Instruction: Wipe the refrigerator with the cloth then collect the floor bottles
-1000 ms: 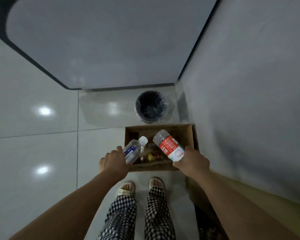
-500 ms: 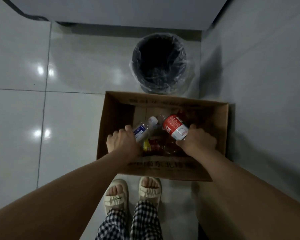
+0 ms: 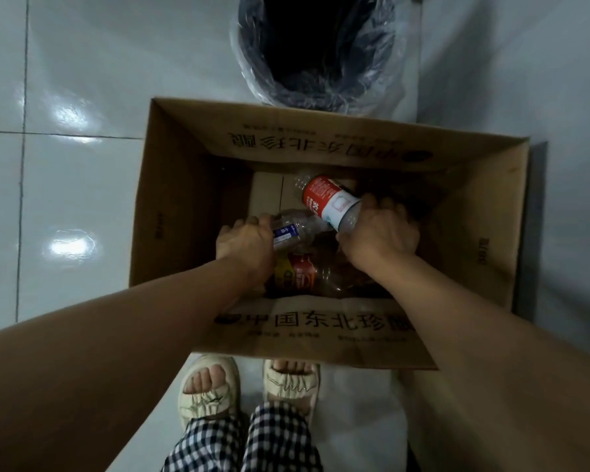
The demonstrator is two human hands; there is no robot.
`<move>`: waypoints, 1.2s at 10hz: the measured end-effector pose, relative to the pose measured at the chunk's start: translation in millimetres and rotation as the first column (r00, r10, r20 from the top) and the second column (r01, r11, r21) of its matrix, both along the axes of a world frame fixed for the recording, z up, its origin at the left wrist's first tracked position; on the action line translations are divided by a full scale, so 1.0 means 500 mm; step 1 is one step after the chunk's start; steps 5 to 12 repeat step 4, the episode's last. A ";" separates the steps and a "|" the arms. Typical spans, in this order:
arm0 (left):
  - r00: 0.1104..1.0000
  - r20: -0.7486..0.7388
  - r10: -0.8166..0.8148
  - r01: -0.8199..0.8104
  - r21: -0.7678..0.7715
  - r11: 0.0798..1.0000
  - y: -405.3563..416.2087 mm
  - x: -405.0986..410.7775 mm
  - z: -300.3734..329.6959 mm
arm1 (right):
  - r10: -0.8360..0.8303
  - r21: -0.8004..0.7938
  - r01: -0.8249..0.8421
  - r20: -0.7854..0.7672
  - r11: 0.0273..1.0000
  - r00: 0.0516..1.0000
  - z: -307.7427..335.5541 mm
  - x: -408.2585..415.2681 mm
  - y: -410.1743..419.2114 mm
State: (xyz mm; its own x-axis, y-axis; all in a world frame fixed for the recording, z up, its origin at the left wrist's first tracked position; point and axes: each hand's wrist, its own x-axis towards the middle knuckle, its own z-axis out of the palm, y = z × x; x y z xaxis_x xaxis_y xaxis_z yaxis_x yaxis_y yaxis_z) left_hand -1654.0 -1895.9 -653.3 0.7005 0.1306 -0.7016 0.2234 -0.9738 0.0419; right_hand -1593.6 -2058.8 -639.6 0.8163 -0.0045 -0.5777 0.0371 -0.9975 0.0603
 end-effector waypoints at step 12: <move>0.993 0.098 -0.070 0.077 -0.074 0.994 0.055 0.003 0.274 | 0.112 0.074 -0.110 -0.028 0.991 0.993 0.301 -0.062 0.023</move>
